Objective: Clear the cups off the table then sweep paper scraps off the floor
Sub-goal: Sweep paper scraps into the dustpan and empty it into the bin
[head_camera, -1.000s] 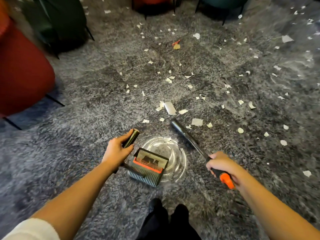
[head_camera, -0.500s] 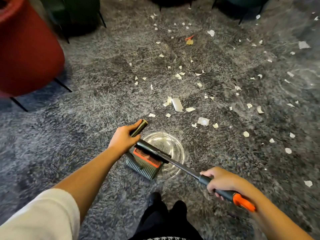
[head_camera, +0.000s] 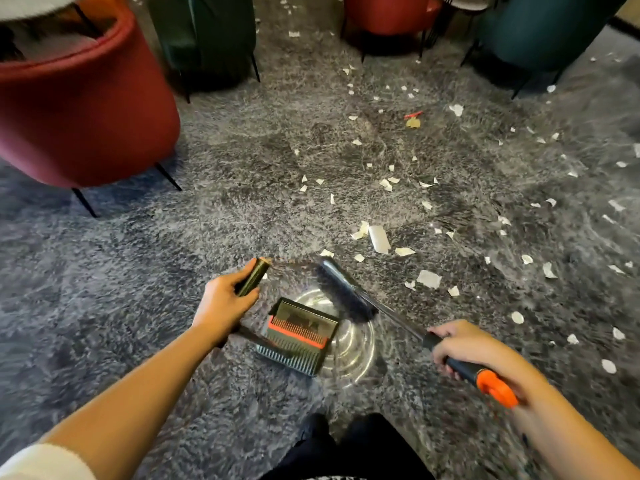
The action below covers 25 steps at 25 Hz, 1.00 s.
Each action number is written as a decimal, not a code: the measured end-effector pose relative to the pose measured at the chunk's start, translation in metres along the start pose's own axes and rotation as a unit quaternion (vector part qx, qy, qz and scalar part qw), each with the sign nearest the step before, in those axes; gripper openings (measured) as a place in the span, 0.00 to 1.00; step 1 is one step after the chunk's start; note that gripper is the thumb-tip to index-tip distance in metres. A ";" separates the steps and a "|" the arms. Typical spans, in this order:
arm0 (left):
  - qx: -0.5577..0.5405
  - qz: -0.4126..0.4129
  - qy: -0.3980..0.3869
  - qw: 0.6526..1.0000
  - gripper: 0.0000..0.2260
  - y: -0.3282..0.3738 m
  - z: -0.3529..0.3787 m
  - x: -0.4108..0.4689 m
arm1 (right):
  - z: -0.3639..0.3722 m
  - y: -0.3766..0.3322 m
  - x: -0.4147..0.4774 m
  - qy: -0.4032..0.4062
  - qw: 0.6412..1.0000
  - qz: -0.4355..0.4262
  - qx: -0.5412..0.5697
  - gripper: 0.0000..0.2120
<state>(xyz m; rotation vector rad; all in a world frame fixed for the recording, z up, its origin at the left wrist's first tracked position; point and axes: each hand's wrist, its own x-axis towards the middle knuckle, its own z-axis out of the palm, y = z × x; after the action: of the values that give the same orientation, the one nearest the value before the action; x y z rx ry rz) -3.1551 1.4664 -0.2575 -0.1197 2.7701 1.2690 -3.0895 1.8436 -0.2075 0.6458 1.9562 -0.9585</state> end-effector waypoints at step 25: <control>0.064 -0.131 0.072 0.987 0.24 -0.064 -0.090 0.114 | 0.032 -0.238 0.165 -0.085 0.967 -0.093 -0.220 0.11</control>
<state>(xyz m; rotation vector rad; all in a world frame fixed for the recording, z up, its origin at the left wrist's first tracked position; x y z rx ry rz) -3.2656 1.3524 -0.2600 -0.5663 2.8249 1.0523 -3.3317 1.6944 -0.2691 0.1263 2.0066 -0.6290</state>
